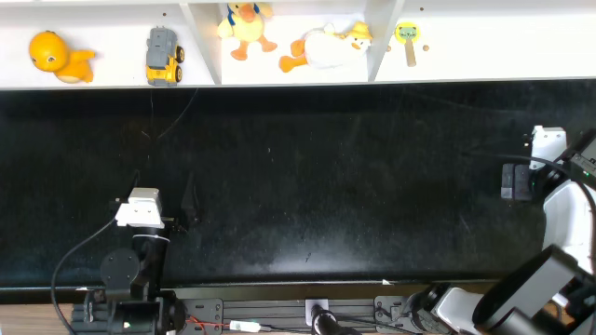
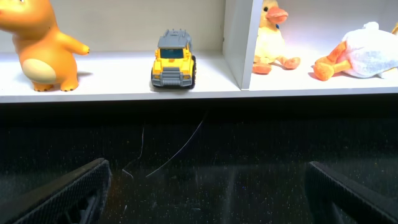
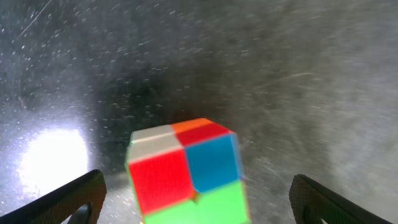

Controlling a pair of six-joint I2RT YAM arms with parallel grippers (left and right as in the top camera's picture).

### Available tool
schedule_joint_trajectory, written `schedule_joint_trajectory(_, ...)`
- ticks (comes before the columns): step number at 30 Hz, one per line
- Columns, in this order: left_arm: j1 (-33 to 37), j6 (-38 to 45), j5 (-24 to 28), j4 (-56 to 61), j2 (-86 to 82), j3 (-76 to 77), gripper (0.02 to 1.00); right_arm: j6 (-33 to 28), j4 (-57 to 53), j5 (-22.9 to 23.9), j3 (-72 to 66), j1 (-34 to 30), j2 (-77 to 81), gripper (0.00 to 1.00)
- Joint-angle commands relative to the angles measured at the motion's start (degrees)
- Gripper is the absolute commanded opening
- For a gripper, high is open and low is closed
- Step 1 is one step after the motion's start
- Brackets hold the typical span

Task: Store Toys

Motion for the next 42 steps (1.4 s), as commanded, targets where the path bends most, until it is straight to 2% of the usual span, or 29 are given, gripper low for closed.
schedule_joint_trajectory(1,-0.3,-0.6,-0.5,-0.2,-0.7,-0.1,0.998,-1.2,0.2,-3.6,1.1,-0.1,1.3,0.956)
schedule_joint_trajectory(7,-0.3,-0.6,-0.5,-0.2,-0.7,-0.1,0.998,-0.5,-1.2,-4.7,0.7,-0.1,1.4,0.991)
schedule_joint_trajectory(12,-0.3,-0.6,-0.5,-0.2,-0.7,-0.1,0.998,-0.4,-1.9,-2.6,-0.2,-0.1,1.4,0.989)
schedule_joint_trajectory(16,-0.3,-0.6,-0.5,-0.2,-0.7,-0.1,0.998,-0.1,-1.7,-2.6,-0.4,-0.1,1.5,0.976)
schedule_joint_trajectory(22,-0.3,-0.6,-0.5,-0.2,-0.7,-0.1,0.998,0.4,-1.4,-1.7,-0.4,-0.1,2.1,0.72)
schedule_joint_trajectory(27,-0.3,-0.6,-0.5,-0.2,-0.7,-0.1,0.998,0.7,-1.4,-1.3,-0.4,-0.1,2.2,0.557)
schedule_joint_trajectory(33,-0.3,-0.6,-0.5,-0.2,-0.7,-0.1,0.998,4.1,-0.2,-1.4,-0.3,0.7,1.5,0.524)
schedule_joint_trajectory(42,-0.3,-0.6,-0.5,-0.2,-0.7,-0.1,0.998,12.0,3.6,-1.4,1.4,8.7,-2.5,0.527)
